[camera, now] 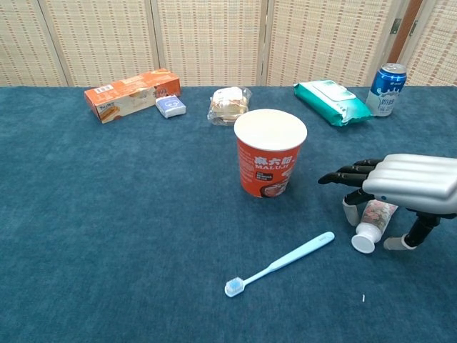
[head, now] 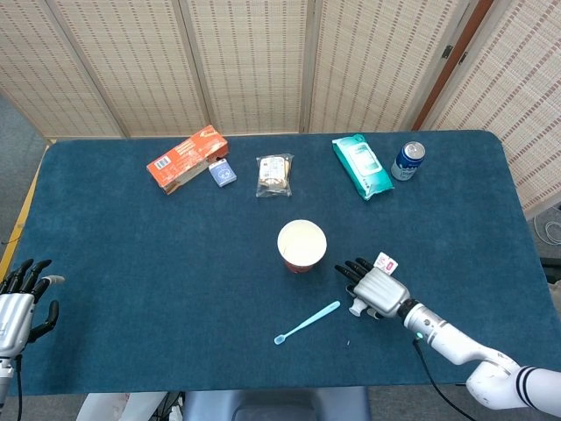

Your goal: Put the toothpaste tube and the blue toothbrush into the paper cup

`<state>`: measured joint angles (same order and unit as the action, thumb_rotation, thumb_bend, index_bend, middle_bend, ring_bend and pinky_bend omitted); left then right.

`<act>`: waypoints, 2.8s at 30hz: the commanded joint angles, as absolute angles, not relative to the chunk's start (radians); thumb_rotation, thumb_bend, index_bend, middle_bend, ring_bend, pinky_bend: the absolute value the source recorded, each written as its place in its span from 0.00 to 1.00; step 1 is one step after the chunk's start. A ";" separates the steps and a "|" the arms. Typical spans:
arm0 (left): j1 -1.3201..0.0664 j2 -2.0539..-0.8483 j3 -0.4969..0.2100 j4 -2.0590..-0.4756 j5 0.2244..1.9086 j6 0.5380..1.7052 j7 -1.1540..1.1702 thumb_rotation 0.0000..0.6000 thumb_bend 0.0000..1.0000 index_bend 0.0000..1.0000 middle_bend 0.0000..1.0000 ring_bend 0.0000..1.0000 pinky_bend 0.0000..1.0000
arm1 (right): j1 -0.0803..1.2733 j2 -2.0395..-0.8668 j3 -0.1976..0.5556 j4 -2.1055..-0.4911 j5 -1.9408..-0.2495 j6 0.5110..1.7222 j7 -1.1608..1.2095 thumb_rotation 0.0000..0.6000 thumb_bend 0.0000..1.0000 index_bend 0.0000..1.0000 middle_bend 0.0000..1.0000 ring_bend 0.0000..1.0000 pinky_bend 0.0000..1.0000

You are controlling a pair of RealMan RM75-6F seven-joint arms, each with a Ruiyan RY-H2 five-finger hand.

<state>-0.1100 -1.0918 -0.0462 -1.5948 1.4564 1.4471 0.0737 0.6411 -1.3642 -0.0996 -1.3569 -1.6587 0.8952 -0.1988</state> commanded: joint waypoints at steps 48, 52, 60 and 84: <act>-0.109 -1.092 -0.047 -1.597 1.453 1.446 0.081 1.00 0.52 0.32 0.15 0.07 0.16 | 0.577 -1.212 -0.063 -1.563 -1.635 1.060 0.159 1.00 0.18 0.62 0.03 0.00 0.12; -0.109 -1.092 -0.047 -1.597 1.453 1.446 0.080 1.00 0.52 0.32 0.15 0.07 0.16 | 0.575 -1.203 -0.060 -1.571 -1.643 1.074 0.199 1.00 0.18 0.62 0.03 0.00 0.12; -0.109 -1.092 -0.047 -1.596 1.453 1.446 0.078 1.00 0.52 0.32 0.15 0.07 0.16 | 0.571 -1.191 -0.054 -1.587 -1.648 1.090 0.285 1.00 0.18 0.62 0.03 0.00 0.12; -0.108 -1.091 -0.048 -1.598 1.451 1.446 0.078 1.00 0.52 0.32 0.15 0.07 0.16 | 0.577 -1.148 -0.042 -1.630 -1.678 1.127 0.556 1.00 0.18 0.63 0.04 0.00 0.12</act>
